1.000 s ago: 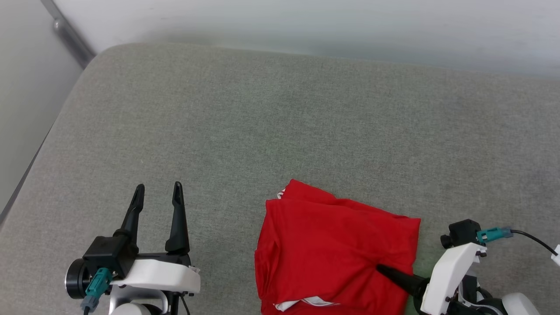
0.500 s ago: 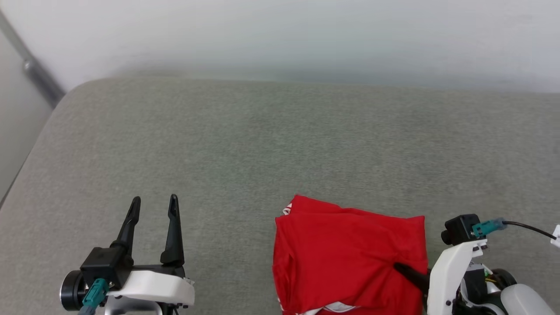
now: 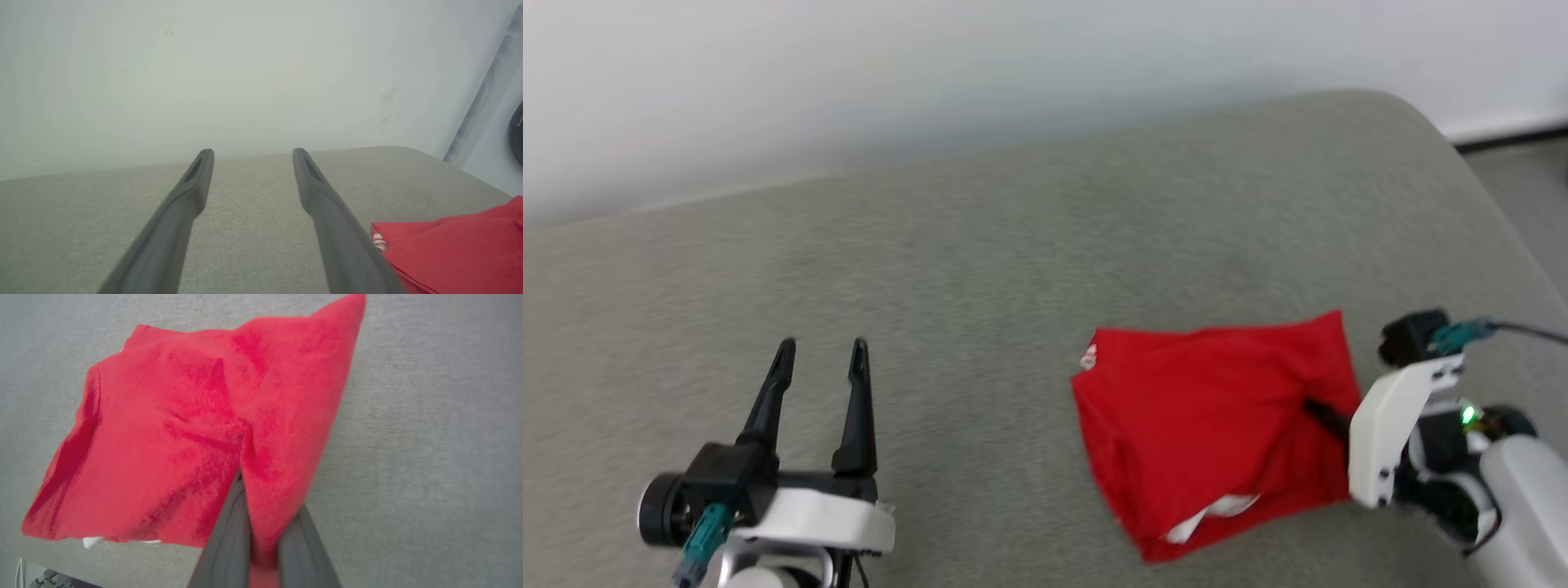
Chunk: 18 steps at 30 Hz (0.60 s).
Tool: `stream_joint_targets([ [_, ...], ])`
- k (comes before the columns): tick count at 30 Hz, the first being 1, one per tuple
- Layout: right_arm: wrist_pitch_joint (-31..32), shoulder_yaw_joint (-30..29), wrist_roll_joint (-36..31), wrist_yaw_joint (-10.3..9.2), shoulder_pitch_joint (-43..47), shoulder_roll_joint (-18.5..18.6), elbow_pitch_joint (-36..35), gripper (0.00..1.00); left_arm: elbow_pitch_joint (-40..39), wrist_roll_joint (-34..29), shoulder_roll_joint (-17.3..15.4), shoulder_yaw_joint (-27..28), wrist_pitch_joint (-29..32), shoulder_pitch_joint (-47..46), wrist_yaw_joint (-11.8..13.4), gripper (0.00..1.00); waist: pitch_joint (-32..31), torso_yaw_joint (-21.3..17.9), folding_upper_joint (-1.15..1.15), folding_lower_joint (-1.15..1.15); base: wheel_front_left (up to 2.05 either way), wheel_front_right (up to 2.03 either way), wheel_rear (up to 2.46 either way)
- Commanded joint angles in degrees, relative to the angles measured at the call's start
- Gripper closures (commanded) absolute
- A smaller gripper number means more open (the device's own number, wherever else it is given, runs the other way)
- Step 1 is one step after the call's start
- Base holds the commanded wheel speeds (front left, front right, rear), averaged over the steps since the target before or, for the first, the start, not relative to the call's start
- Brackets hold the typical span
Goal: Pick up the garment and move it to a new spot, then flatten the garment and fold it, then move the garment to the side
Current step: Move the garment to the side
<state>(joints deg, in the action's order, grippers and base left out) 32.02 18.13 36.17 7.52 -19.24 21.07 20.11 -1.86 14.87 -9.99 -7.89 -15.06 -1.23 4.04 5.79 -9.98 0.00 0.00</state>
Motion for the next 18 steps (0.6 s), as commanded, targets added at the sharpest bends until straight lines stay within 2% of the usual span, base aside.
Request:
stream_joint_targets([
  [1,-0.91,-0.24,-0.30,-0.06,-2.62,0.60,1.17,1.00,-0.67,-0.49,-0.32,-0.38,0.12,-1.55,-0.25,0.00,4.70,-6.95,0.00,0.00,0.00,0.00,0.00],
  [5,-3.92,-1.14,-2.03,-0.06,-8.70,1.66,5.79,1.00,-2.13,-1.60,-1.61,-1.42,1.17,-5.23,-1.24,0.00,10.04,-10.66,0.00,0.00,0.00,0.00,0.00],
  [9,-7.82,-3.78,-3.17,-0.06,-14.76,3.36,11.11,1.00,-3.48,-2.79,-2.68,-2.78,2.72,-9.33,-2.47,0.00,15.39,-12.14,0.00,0.00,0.00,0.00,0.00],
  [13,-11.99,-6.77,-5.48,-0.06,-19.96,4.89,16.34,1.00,-4.33,-3.82,-3.72,-3.76,3.98,-13.27,-3.51,0.00,20.00,-11.88,0.00,0.00,0.00,0.00,0.00],
  [18,-16.69,-11.89,-8.49,-0.06,-25.49,8.02,21.53,1.00,-5.54,-4.70,-4.29,-5.27,5.07,-18.29,-4.91,0.00,25.07,-9.76,0.00,0.00,0.00,0.00,0.00],
])
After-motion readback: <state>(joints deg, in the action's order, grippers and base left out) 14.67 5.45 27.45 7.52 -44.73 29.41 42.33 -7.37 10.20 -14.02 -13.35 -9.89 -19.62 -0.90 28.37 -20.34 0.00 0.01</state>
